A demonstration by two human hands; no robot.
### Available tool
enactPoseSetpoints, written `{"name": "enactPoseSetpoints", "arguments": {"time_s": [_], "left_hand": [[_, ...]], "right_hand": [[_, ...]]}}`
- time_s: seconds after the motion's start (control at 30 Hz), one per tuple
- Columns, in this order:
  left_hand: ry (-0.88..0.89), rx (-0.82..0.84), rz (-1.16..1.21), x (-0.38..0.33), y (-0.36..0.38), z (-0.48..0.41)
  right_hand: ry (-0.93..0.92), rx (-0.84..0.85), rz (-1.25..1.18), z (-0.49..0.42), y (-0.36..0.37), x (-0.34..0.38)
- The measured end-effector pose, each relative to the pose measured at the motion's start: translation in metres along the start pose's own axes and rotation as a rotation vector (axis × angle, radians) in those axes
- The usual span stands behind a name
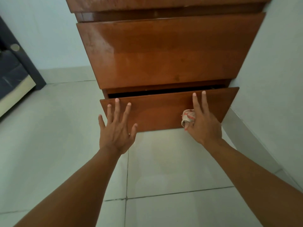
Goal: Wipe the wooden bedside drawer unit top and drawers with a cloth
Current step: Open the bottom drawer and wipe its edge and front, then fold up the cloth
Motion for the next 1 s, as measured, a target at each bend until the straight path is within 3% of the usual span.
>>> {"name": "enactPoseSetpoints", "arguments": {"time_s": [0.13, 0.3, 0.57, 0.73, 0.83, 1.0], "left_hand": [[-0.012, 0.005, -0.013, -0.005, 0.002, -0.009], [-0.027, 0.042, -0.068, -0.008, 0.0, -0.035], [-0.044, 0.297, -0.161, -0.009, -0.022, -0.045], [0.168, 0.48, 0.048, -0.048, -0.138, -0.04], [0.258, 0.609, 0.188, -0.077, -0.24, -0.043], [0.27, 0.663, 0.357, -0.105, -0.429, -0.058]], "right_hand": [[0.027, 0.108, -0.003, -0.004, 0.003, -0.006], [0.077, 0.12, -0.09, -0.03, -0.003, -0.006], [0.123, 0.34, -0.241, -0.043, -0.02, -0.009], [0.165, 0.445, -0.726, -0.046, -0.127, 0.035], [0.233, 0.541, -0.881, -0.06, -0.221, 0.065], [0.249, 0.667, -1.063, -0.11, -0.401, 0.119]]}}
Point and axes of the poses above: each hand's wrist, its own z-axis away from the middle knuckle, its own y-axis out of the palm, x = y × z, the point moved 6 cm from there along -z, towards the middle knuckle, and after that the axes turned 11 degrees about -y, right-handed, at the moved point
